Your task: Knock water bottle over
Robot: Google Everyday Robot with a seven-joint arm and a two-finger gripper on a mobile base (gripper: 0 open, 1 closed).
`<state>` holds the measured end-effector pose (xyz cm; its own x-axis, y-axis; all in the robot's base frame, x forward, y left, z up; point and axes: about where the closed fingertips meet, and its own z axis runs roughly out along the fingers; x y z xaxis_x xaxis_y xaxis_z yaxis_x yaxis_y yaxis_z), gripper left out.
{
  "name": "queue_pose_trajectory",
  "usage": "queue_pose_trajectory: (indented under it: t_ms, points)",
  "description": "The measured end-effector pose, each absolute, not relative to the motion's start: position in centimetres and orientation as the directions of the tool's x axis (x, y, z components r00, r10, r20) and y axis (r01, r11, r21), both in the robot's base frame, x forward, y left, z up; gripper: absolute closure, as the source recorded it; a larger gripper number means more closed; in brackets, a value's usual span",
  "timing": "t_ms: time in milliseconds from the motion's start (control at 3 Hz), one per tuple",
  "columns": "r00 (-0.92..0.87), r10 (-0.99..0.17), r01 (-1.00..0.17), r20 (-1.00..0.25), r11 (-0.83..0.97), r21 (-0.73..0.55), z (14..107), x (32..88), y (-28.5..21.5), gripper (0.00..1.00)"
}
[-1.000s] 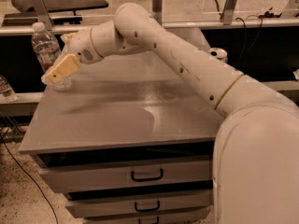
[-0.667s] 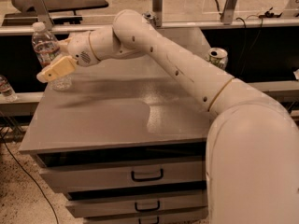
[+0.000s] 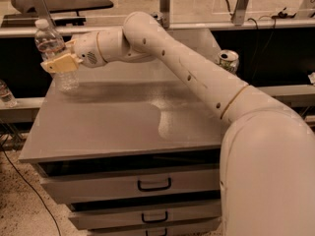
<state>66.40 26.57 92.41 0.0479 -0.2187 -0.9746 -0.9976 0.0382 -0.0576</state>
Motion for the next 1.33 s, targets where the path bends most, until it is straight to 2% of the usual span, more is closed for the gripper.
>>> queue_pose_trajectory:
  t_ms: [333, 667, 1000, 1333]
  points:
    - [0.113, -0.261, -0.985, -0.959, 0.096, -0.143, 94.7, 67.6, 22.6, 0.88]
    - [0.234, -0.397, -0.952, -0.887, 0.094, -0.293, 97.8, 68.2, 19.0, 1.0]
    - [0.312, -0.576, -0.915, -0.756, 0.031, -0.402, 98.2, 68.6, 14.9, 1.0]
    - [0.344, -0.714, -0.899, -0.609, -0.065, -0.432, 96.4, 68.3, 12.2, 1.0]
